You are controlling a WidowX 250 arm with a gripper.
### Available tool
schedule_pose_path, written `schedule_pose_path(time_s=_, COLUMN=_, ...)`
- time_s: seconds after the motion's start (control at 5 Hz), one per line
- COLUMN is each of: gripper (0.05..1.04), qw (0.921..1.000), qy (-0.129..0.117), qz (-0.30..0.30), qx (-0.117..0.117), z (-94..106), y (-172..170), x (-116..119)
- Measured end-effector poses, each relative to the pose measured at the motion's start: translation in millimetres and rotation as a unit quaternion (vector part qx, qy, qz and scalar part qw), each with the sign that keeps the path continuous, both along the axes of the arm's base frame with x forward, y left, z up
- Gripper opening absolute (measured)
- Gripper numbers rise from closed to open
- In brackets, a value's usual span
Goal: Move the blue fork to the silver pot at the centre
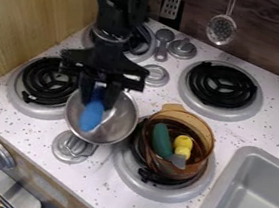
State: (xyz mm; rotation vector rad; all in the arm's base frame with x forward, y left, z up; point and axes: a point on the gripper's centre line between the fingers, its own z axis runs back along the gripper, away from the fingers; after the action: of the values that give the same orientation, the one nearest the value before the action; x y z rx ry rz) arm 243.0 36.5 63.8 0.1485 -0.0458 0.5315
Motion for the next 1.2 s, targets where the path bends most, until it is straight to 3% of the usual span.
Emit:
schedule_pose_path(time_s=0.2, gripper=0.339, qw=0.9997, qy=0.011, qz=0.023, qx=0.004, z=6.3, y=-13.3, x=-11.2)
schedule_pose_path(time_s=0.4, gripper=0.339, qw=0.9998, qy=0.006, qz=0.019, qx=-0.009, z=-0.1, y=-12.6, x=-12.7)
schedule_pose_path(time_s=1.0, gripper=0.339, qw=0.999, qy=0.008, qz=0.009, qx=-0.043, z=-32.5, y=4.1, x=-14.1)
schedule_pose_path(time_s=1.2, gripper=0.433, qw=0.9993, qy=0.004, qz=0.002, qx=-0.037, z=-33.8, y=7.2, x=-12.2)
